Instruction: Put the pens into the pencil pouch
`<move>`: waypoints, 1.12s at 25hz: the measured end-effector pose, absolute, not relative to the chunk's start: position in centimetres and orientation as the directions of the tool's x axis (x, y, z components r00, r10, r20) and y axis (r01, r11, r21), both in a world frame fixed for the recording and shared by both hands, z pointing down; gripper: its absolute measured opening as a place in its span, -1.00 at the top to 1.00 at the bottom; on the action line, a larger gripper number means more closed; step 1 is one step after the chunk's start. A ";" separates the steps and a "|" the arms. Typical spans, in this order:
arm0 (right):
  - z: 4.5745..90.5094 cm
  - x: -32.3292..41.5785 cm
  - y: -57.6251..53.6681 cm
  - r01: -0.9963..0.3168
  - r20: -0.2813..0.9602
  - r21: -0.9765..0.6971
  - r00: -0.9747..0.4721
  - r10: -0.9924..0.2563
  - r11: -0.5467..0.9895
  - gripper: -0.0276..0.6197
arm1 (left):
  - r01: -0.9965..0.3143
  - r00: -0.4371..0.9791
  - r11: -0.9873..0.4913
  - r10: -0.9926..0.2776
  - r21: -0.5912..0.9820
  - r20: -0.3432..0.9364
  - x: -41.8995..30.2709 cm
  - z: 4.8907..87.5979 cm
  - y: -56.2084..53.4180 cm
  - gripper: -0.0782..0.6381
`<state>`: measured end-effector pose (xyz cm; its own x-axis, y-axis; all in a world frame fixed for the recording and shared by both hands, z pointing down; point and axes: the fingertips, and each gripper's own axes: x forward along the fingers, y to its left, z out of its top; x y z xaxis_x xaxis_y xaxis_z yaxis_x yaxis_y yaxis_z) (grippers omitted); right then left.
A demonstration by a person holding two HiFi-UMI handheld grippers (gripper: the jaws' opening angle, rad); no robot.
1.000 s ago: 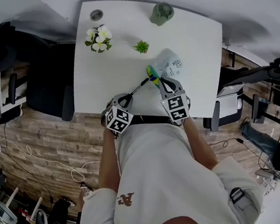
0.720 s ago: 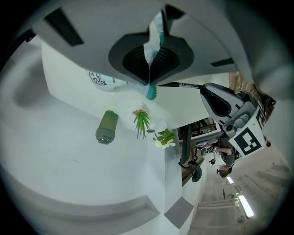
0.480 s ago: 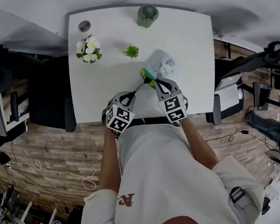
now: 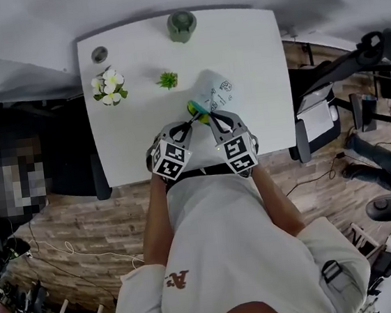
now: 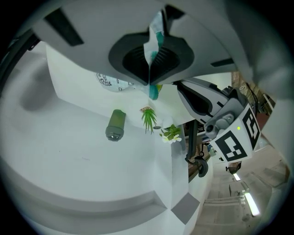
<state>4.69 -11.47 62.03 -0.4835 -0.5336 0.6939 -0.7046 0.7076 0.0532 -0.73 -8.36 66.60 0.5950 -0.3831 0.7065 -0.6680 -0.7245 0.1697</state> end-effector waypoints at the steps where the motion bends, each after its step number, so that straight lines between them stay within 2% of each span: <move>1: 62.0 4.7 -11.5 -0.706 0.695 0.057 -0.479 -0.536 0.706 0.88 | -0.666 0.597 -0.726 -0.380 0.172 0.707 -0.5 66.6 -8.7 0.67; 17: 62.4 4.7 -11.6 -0.732 0.695 0.037 -0.470 -0.544 0.680 0.88 | -0.644 0.662 -0.719 -0.352 0.261 0.662 3.5 68.3 -12.0 0.67; 25: 63.9 4.6 -11.3 -0.732 0.712 0.023 -0.466 -0.525 0.681 0.88 | -0.666 0.664 -0.698 -0.394 0.263 0.635 4.2 69.2 -12.8 0.66; 28: 64.2 4.6 -11.2 -0.733 0.715 0.025 -0.462 -0.524 0.680 0.87 | -0.672 0.657 -0.691 -0.391 0.266 0.645 3.8 69.5 -12.4 0.57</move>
<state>4.56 -11.17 64.23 -0.4625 -0.5244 0.7149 -0.7326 0.6802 0.0251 3.79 -12.42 69.49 0.6570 -0.3907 0.6448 -0.6719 -0.6914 0.2657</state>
